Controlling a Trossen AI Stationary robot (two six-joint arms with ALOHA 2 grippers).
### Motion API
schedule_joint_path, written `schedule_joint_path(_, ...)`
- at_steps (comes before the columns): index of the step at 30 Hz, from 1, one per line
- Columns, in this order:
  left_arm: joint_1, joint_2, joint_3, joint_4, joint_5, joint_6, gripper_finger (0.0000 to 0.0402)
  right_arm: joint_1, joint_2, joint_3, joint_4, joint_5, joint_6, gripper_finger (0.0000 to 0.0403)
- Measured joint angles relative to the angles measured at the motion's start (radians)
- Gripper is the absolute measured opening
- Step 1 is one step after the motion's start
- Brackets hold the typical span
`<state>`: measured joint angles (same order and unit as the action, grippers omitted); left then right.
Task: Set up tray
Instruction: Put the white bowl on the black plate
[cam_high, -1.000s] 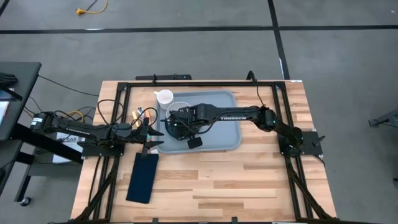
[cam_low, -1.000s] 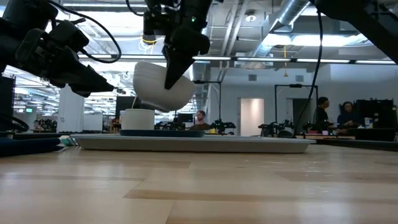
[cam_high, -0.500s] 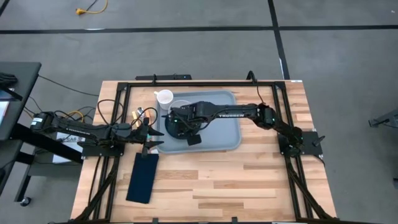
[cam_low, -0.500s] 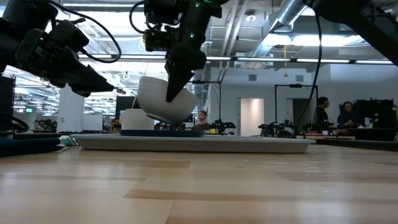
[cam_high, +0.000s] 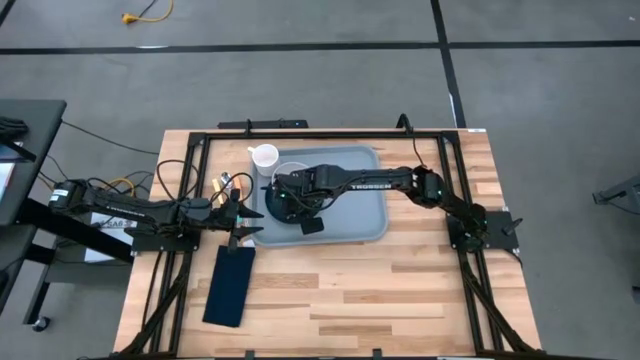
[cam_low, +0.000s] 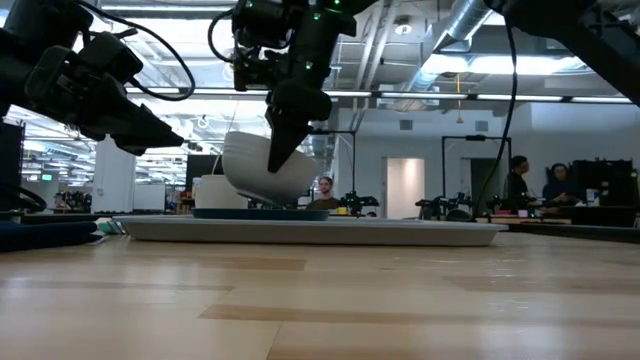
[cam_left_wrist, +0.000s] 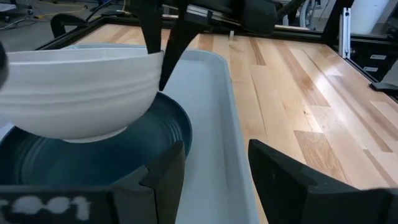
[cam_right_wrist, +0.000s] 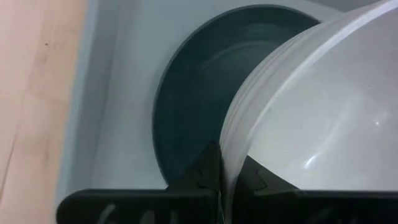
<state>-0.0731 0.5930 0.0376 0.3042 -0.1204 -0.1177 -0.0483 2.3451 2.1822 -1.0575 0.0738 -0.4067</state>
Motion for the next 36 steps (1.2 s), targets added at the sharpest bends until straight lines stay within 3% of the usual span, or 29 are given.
schedule_joint_path(9,0.0,0.0,0.0,0.0,0.0,0.0,0.0167,0.007,0.065,0.002,-0.012,-0.002,0.001,0.0001)
schedule_joint_path(14,0.0,0.0,0.0,-0.002,0.003,0.0,0.0167,0.016,0.086,0.003,-0.038,0.074,-0.016,0.0001)
schedule_joint_path(29,0.0,0.0,0.0,0.0,0.003,0.001,0.0167,0.015,0.08,0.055,-0.059,0.056,-0.02,0.0002)
schedule_joint_path(36,0.0,0.0,0.0,0.0,0.004,0.001,0.0167,0.015,0.08,0.055,-0.066,0.057,-0.02,0.0025)
